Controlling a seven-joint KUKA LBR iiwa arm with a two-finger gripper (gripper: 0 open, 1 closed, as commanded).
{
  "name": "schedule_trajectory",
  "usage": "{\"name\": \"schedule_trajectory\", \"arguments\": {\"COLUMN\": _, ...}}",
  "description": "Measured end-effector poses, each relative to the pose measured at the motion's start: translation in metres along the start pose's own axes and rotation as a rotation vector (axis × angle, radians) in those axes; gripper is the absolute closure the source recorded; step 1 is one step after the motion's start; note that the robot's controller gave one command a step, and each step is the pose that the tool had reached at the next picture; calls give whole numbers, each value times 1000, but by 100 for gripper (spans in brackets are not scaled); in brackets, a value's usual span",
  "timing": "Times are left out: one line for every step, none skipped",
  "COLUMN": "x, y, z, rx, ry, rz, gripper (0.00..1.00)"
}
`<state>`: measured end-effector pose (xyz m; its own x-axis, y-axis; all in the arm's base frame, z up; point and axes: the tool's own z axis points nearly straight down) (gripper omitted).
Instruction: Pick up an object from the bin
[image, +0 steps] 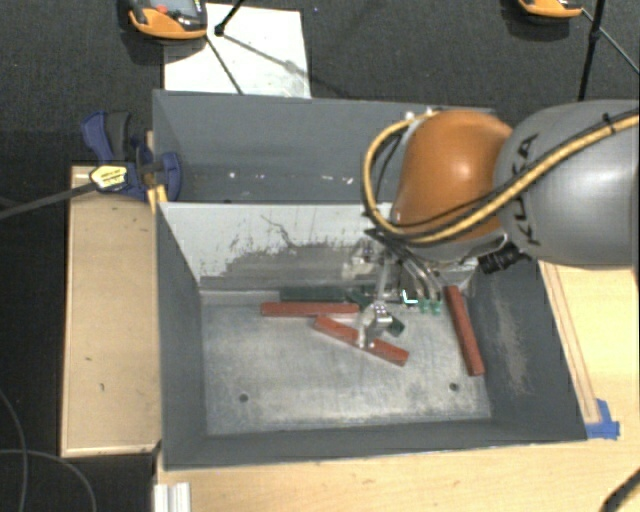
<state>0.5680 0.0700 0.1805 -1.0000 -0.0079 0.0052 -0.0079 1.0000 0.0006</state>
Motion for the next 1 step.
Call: {"name": "schedule_trajectory", "arguments": {"x": -2, "y": 0, "z": -4, "rx": -1, "ry": -8, "rz": 2, "gripper": 0}}
